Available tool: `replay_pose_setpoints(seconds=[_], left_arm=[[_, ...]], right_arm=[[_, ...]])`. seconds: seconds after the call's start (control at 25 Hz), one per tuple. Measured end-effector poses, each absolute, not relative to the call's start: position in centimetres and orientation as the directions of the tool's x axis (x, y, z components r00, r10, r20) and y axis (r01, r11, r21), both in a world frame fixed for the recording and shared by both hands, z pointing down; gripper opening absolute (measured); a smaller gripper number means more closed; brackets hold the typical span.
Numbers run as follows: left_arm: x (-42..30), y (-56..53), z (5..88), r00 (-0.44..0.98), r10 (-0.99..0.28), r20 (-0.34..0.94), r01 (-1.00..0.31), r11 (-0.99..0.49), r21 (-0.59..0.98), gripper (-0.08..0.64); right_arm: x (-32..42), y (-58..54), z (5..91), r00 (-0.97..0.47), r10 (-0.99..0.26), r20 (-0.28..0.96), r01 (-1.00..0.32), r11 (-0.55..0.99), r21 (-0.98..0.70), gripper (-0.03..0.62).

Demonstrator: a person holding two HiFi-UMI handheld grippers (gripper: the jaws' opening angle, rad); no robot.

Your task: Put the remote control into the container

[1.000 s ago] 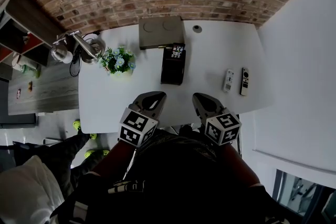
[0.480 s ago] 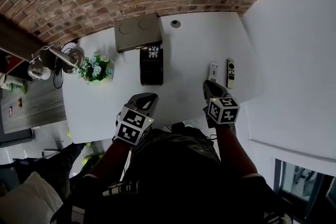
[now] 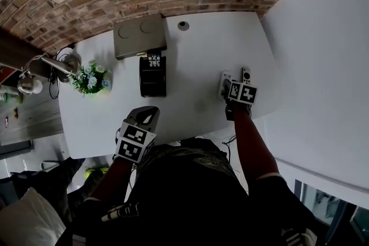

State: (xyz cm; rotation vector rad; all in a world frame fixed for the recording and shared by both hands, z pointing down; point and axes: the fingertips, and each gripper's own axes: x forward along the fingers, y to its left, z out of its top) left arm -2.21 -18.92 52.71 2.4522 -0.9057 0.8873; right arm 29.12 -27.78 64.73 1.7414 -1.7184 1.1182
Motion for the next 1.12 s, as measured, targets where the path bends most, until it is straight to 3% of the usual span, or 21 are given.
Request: replay_pose_setpoints(seconds=[0.24,0.6,1.12], left_arm=[[-2.8,-19.3,52.8,0.562,-0.461,0.687,-0.727,-0.672,0.144,0.005],[-4.3,-19.5,53.1,0.536,-0.486,0.690,-0.765,-0.625,0.154,0.005],[-5.7,-19.3,52.5,0.580,-0.487,0.653,-0.736,-0.656,0.165,0.005]], right_arm=[[31.3,-31.6,68.0,-0.106,-0.482,0.870,-0.958,-0.184,-0.219,0.249],[31.5,-32.2,70.1,-0.095,-0.336,0.937,-0.968,-0.187,-0.165,0.253],[29.3,-30.3,64.4,-0.120,-0.541,0.832,-0.953,-0.173,-0.250,0.221]])
